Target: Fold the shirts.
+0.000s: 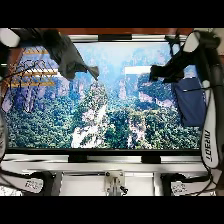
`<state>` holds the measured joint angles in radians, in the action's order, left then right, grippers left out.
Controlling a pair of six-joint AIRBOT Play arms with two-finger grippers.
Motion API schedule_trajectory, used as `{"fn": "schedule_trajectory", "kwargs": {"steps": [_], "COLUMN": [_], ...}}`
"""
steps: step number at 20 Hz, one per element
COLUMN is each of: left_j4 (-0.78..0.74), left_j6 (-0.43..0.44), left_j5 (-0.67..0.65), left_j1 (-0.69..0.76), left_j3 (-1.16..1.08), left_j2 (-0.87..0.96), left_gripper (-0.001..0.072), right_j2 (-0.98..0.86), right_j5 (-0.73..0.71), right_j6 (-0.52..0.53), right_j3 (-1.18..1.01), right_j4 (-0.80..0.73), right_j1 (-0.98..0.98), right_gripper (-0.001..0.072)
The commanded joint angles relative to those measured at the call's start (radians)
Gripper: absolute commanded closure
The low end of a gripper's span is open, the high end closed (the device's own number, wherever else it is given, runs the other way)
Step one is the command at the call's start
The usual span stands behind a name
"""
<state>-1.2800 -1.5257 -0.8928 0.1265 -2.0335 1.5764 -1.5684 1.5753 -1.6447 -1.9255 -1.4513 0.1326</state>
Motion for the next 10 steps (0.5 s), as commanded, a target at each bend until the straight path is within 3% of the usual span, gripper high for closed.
{"fn": "schedule_trajectory", "kwargs": {"steps": [1,4,6,10], "left_j4": [-0.002,-0.002,-0.002,-0.002], "left_j6": [0.048,0.048,-0.004,-0.165], "left_j5": [-0.033,-0.195,-0.246,-0.127], "left_j1": [0.099,0.224,0.323,0.552], "left_j3": [0.067,0.201,0.350,0.723], "left_j2": [-0.307,-0.423,-0.434,-0.369], "left_gripper": [0.0677,0.0677,0.0677,0.0677], "right_j2": [0.172,0.328,0.394,0.425], "right_j5": [0.039,0.046,0.058,0.128], "right_j6": [0.012,0.009,0.005,0.007], "right_j3": [-0.045,-0.045,-0.045,-0.045], "right_j4": [-0.205,-0.266,-0.229,-0.164], "right_j1": [0.000,0.000,0.000,0.000], "right_gripper": [0.0043,0.0043,0.0043,0.0043]}}
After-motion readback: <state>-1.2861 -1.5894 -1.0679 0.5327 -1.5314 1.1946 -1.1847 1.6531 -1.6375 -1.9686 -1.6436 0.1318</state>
